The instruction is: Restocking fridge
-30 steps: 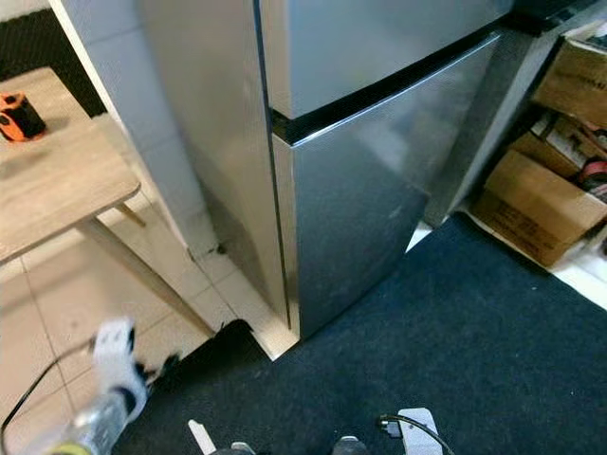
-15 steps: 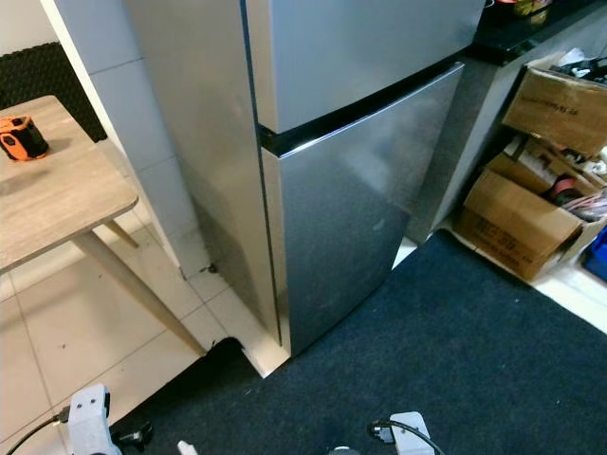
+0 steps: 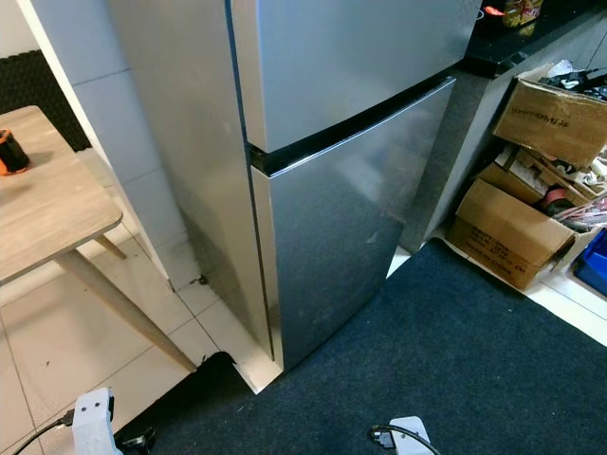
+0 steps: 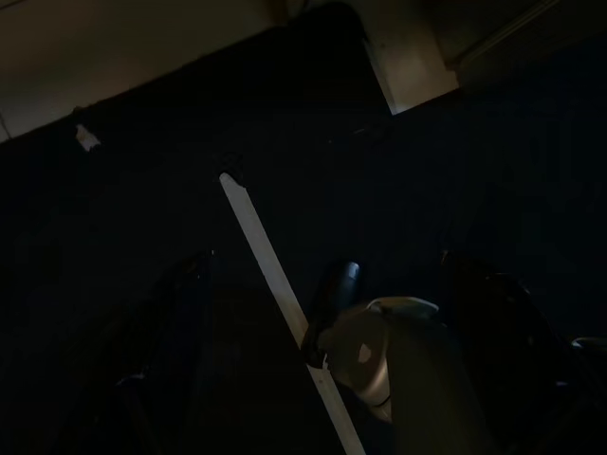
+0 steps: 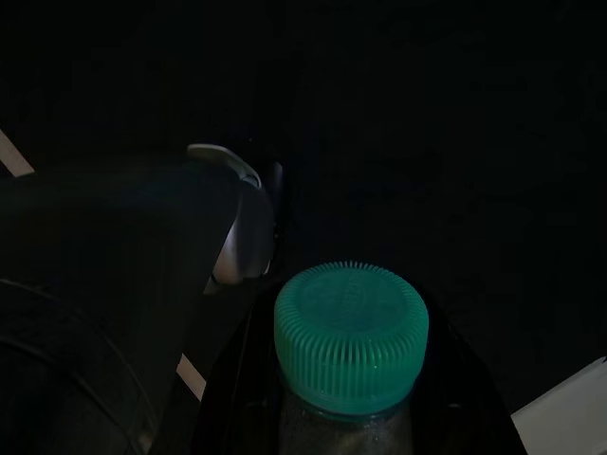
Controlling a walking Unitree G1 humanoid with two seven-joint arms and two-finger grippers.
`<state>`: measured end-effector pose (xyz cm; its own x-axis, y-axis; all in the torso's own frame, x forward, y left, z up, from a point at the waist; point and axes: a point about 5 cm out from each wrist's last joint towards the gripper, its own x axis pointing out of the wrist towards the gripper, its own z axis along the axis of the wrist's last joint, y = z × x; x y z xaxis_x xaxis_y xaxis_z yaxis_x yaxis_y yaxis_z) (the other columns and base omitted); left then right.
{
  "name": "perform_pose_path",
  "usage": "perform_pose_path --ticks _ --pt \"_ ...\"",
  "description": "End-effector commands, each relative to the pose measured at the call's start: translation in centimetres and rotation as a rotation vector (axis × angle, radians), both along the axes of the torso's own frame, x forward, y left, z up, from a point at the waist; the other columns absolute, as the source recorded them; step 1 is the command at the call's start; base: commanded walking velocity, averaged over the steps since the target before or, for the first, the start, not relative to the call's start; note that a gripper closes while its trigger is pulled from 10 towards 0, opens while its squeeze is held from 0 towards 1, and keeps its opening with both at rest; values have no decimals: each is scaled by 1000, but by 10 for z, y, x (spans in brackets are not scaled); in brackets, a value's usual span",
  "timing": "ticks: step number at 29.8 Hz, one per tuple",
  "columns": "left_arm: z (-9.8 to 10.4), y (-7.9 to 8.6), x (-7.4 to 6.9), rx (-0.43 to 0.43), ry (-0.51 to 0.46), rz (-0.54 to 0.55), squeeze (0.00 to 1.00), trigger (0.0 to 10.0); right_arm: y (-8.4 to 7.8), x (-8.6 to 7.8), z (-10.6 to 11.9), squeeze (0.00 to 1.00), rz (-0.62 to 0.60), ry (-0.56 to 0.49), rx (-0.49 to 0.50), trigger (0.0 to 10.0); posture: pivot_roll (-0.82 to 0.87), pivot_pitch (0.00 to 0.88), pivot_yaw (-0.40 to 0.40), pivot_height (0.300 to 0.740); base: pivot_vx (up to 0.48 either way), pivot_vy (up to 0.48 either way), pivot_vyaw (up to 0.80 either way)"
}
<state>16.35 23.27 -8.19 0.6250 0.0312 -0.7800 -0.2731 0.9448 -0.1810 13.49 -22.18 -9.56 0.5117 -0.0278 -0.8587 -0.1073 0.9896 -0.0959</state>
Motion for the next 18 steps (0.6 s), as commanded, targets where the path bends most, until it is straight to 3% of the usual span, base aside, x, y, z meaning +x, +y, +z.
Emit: perform_pose_path --ticks 1,5,10,14,18 --pt "-2 -4 -1 -11 12 1 0 10000 2 -2 -1 0 4 13 4 10000 -64 79 21 740 266 0 0" --pt "-3 -6 -4 -10 21 -7 0 10000 2 -2 -2 0 6 15 3 10000 -64 79 21 740 266 0 0" --pt "-6 -13 -6 -22 39 -58 0 10000 2 -3 -2 0 6 16 4 10000 -64 81 22 740 0 0 0" --pt "-7 -20 -7 -59 33 -115 0 10000 3 -3 -2 0 6 15 6 10000 -64 82 23 740 0 -431 0" --pt "-7 -20 -7 -50 37 -107 0 10000 3 -3 -2 0 5 13 8 10000 -64 83 24 740 0 -461 0"
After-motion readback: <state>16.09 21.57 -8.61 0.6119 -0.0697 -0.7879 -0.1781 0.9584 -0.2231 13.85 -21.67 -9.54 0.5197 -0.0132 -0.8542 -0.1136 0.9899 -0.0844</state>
